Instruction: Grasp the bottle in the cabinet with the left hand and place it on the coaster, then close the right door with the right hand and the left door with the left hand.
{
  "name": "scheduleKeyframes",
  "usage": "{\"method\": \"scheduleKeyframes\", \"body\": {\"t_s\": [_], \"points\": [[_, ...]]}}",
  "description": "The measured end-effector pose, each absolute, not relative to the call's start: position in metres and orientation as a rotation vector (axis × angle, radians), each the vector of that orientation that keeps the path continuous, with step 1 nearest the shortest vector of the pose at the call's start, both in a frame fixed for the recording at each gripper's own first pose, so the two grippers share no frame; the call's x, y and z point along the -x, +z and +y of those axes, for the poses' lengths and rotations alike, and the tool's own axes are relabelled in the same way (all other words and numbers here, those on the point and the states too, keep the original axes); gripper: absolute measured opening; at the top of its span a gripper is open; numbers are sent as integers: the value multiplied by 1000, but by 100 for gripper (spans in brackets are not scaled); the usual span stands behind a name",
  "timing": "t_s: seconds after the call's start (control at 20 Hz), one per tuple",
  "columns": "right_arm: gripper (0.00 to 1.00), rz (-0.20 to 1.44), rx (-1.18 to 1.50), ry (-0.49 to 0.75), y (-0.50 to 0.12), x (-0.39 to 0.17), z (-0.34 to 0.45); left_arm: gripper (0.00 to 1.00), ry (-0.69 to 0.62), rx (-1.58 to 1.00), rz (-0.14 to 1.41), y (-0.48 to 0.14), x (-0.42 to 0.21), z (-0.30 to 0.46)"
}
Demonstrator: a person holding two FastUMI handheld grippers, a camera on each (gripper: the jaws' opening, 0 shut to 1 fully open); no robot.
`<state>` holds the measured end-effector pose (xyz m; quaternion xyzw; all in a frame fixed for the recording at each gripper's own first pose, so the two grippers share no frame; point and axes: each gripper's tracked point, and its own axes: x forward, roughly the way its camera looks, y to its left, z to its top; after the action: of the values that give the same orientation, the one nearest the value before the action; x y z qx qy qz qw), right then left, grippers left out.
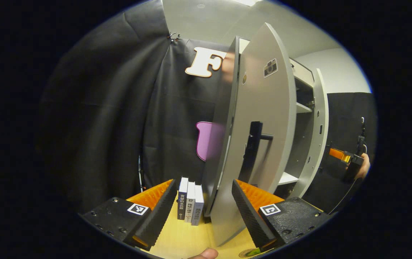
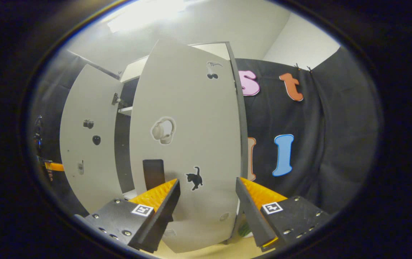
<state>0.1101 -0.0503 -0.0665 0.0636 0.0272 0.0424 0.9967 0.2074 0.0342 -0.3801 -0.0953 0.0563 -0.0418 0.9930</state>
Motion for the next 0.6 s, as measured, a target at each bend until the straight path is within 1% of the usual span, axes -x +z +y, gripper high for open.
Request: {"method": "scheduleKeyframes", "body": {"t_s": [0.1,0.15,0.2,0.25,0.35,0.4,0.45,0.5,0.55,0.6], "points": [[94,32,-109,67,-64,-111,-50,96,-103,197,117,-381,-210,34],[92,26,-107,61,-62,-109,-50,96,-109,195,119,-383,-213,33],[94,28,-108,56,-63,-104,-48,93,-110,190,122,-384,-216,35],[97,38,-110,53,-64,-99,-47,97,-110,188,123,-385,-218,35],[97,47,-103,39,-65,-90,-52,97,-121,182,127,-387,-221,32],[92,48,-99,30,-64,-83,-55,97,-125,178,133,-389,-222,30],[94,47,-98,28,-63,-76,-57,97,-138,177,139,-390,-222,27],[94,44,-98,29,-62,-69,-58,97,-146,178,141,-391,-222,25],[92,41,-97,31,-61,-62,-60,97,-144,174,144,-392,-222,22],[94,40,-95,35,-60,-55,-62,96,-133,163,140,-390,-220,23]]}}
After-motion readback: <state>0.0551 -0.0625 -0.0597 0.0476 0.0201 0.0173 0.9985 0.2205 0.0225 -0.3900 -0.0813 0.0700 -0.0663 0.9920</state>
